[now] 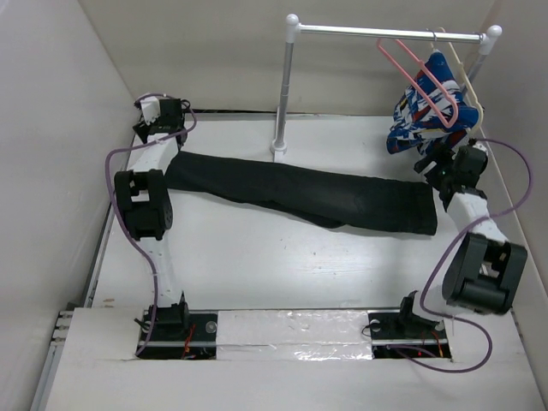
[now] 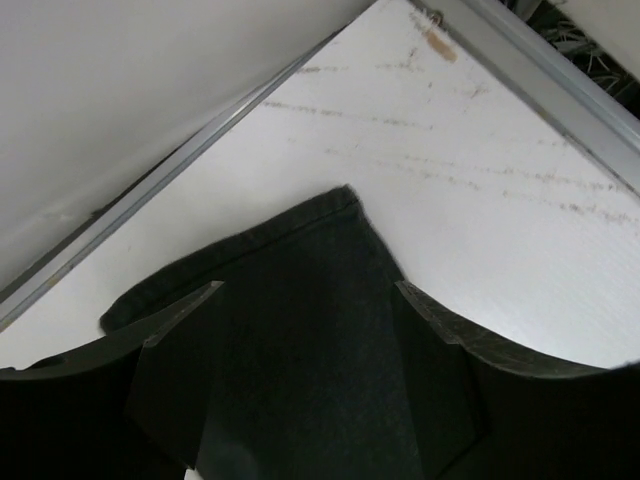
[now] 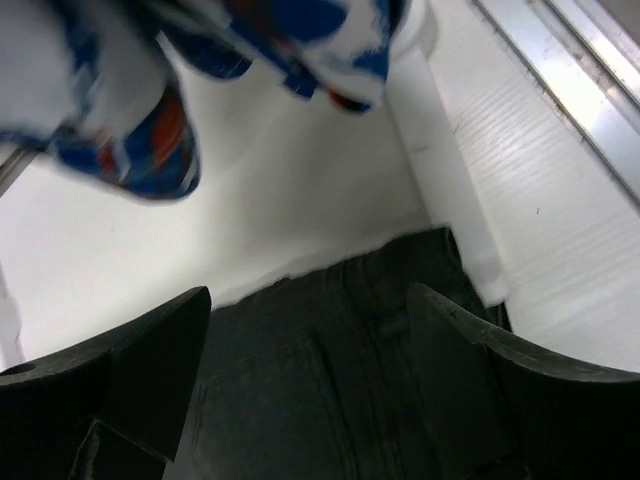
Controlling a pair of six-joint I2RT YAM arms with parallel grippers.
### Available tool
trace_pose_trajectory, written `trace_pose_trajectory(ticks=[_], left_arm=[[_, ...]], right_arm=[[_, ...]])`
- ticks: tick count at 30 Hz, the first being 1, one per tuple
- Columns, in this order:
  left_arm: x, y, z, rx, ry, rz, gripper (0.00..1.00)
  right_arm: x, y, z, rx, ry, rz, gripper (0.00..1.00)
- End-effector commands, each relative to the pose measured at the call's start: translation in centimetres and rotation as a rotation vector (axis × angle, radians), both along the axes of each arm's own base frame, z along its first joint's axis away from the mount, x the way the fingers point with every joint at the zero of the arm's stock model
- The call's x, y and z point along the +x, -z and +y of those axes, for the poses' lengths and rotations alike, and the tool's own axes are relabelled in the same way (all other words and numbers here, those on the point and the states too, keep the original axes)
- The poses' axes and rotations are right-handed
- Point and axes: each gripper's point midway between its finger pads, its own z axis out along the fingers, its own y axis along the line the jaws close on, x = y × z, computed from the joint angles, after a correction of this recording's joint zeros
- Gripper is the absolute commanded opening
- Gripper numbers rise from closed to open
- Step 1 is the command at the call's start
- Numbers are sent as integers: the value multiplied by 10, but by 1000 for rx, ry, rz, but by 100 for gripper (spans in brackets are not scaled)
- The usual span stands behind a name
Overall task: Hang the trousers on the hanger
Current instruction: Fold the trousers at the center of the board.
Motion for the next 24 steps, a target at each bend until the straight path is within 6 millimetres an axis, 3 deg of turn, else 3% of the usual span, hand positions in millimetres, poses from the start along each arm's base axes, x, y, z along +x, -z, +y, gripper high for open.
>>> trace_pose_trajectory(ticks=[1,2,3,4,6,7,8,9,12,14,16,19,21,24], left_arm=[[-27,-63,-4,-53,-9,-133,62],[-33,-62,-8,-72,0,-140,60],[-41,-78,-9,-126,1,-197,59],[-56,-59,-8,-155,-3,-168,58],[-69,-65,-17,-255,38,-212,57],[-80,-49,-19,-305,26,-200,56],[-84,-49,-23,-324,43,-209,55],[-97,-51,-29,-342,64,-214,52],[-111,-64,-48,-363,118,-267,43],[-126,-42,-51,-410,99,-232,37],[-137,-19,-50,-480,80,-180,37],[-151,12,-43,-525,41,-125,48],[-155,26,-38,-527,14,-105,59],[-158,53,-32,-551,-30,-60,66]], right_arm=[[-9,-40,20,-7,-62,-173,85],[-14,-41,28,-4,-77,-193,84],[-27,-22,40,16,-99,-169,81],[-37,-32,49,7,-118,-213,66],[-48,-32,67,6,-162,-259,28],[-63,-9,82,31,-209,-237,2],[-67,-22,91,20,-244,-303,0],[-73,-21,109,33,-313,-313,0],[-88,-17,143,18,-436,-307,0],[-96,-18,150,3,-458,-306,3],[-99,-20,151,-6,-463,-314,14],[-104,-20,156,-13,-504,-325,30],[-109,-14,159,-22,-539,-297,36],[-117,-1,162,-27,-566,-267,46]])
